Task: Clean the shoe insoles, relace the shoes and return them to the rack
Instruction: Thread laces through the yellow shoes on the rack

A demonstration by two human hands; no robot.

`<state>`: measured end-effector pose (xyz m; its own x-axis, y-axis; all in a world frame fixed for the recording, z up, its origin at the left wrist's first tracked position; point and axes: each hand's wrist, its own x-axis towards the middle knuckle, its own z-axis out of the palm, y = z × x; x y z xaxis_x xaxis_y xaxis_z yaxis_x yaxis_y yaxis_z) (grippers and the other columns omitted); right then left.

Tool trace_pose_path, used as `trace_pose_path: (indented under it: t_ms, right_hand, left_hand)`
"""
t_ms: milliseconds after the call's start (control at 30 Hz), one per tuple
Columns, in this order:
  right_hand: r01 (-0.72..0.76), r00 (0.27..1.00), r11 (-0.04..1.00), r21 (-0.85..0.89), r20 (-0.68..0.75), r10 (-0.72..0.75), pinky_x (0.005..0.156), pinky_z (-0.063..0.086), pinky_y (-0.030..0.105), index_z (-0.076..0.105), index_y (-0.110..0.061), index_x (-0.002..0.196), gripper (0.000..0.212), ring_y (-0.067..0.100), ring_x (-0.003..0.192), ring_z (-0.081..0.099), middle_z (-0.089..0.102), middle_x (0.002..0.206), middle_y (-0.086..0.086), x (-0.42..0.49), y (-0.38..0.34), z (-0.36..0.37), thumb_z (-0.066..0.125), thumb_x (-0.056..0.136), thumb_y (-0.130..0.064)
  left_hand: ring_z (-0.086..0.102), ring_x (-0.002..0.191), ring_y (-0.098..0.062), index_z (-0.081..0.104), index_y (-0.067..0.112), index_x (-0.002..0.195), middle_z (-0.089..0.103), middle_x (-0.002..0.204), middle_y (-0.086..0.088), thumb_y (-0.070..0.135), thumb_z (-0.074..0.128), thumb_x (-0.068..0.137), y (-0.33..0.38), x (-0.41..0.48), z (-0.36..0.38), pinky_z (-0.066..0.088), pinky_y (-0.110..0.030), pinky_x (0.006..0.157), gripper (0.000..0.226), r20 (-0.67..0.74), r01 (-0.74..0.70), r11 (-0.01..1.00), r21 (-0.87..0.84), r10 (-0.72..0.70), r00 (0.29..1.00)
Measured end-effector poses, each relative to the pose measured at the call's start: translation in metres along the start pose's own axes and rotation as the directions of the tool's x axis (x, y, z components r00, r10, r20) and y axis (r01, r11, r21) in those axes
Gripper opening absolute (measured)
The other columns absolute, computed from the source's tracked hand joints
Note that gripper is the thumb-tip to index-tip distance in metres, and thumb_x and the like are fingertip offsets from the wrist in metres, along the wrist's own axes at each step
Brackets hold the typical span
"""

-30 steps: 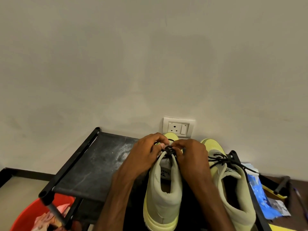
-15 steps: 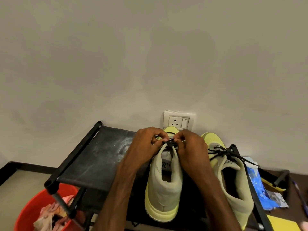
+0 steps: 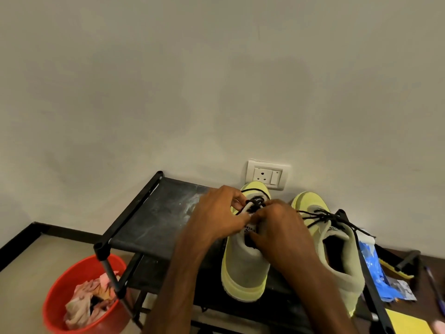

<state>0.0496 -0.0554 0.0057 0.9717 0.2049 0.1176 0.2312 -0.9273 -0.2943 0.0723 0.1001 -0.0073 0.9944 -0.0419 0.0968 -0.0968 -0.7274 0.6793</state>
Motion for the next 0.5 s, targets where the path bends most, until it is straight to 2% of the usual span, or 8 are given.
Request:
trace_pose_path:
  t_ms: [133,233,300,400,467,500]
  right_hand:
    - [-0.142,0.99,0.984,0.109,0.034,0.139,0.084,0.056,0.032,0.08,-0.028,0.106,0.027,0.021,0.097,0.069,0.076,0.107,-0.004,0.003,0.015,-0.001,0.074,0.083,-0.015]
    - [-0.175,0.985,0.966,0.189,0.023,0.174,0.091,0.057,0.037,0.08,-0.034,0.107,0.034,0.019,0.099,0.069,0.077,0.111,-0.008,0.003,0.02,-0.002,0.07,0.084,-0.011]
    - [-0.163,0.987,0.975,0.15,0.023,0.162,0.086,0.057,0.036,0.08,-0.035,0.107,0.033,0.022,0.1,0.069,0.077,0.11,-0.007,0.003,0.018,0.0,0.07,0.085,-0.012]
    - [-0.102,0.994,0.993,-0.064,0.027,0.104,0.077,0.048,0.03,0.077,-0.032,0.108,0.024,0.025,0.11,0.061,0.071,0.11,-0.001,0.007,0.013,0.0,0.077,0.084,-0.032]
    - [-0.06,0.996,0.979,-0.193,0.058,0.072,0.08,0.047,0.032,0.073,-0.027,0.104,0.038,0.026,0.113,0.056,0.066,0.11,0.002,0.011,0.008,0.003,0.082,0.077,-0.053]
    - [-0.056,0.994,0.973,-0.224,0.077,0.075,0.083,0.05,0.034,0.072,-0.024,0.104,0.044,0.027,0.113,0.055,0.065,0.111,0.003,0.013,0.006,0.006,0.081,0.076,-0.057]
  left_hand:
    - [0.064,0.08,0.007,0.077,0.029,0.107,0.073,0.094,0.018,0.032,0.08,0.084,-0.013,-0.009,-0.007,0.055,-0.019,0.074,0.023,-0.06,0.014,0.988,-0.156,-0.023,0.998]
    - [0.068,0.072,0.005,0.079,0.029,0.096,0.075,0.086,0.019,0.031,0.083,0.08,-0.023,-0.011,-0.011,0.062,-0.032,0.076,0.017,-0.094,0.017,0.97,-0.244,-0.041,0.995]
    - [0.07,0.078,0.004,0.078,0.028,0.095,0.075,0.087,0.019,0.03,0.085,0.078,-0.025,-0.01,-0.009,0.063,-0.037,0.078,0.018,-0.122,0.011,0.961,-0.276,-0.047,0.991]
    - [0.07,0.083,0.002,0.077,0.027,0.099,0.075,0.09,0.017,0.03,0.085,0.08,-0.022,-0.011,-0.007,0.063,-0.035,0.08,0.021,-0.124,-0.012,0.956,-0.292,-0.025,0.992]
    - [0.07,0.082,0.001,0.076,0.026,0.101,0.075,0.093,0.016,0.034,0.085,0.08,-0.02,-0.012,-0.007,0.063,-0.034,0.081,0.024,-0.108,-0.018,0.956,-0.292,-0.014,0.994]
    - [0.07,0.081,0.001,0.076,0.026,0.101,0.075,0.093,0.016,0.035,0.085,0.08,-0.019,-0.013,-0.008,0.063,-0.034,0.081,0.025,-0.104,-0.023,0.957,-0.288,-0.008,0.995]
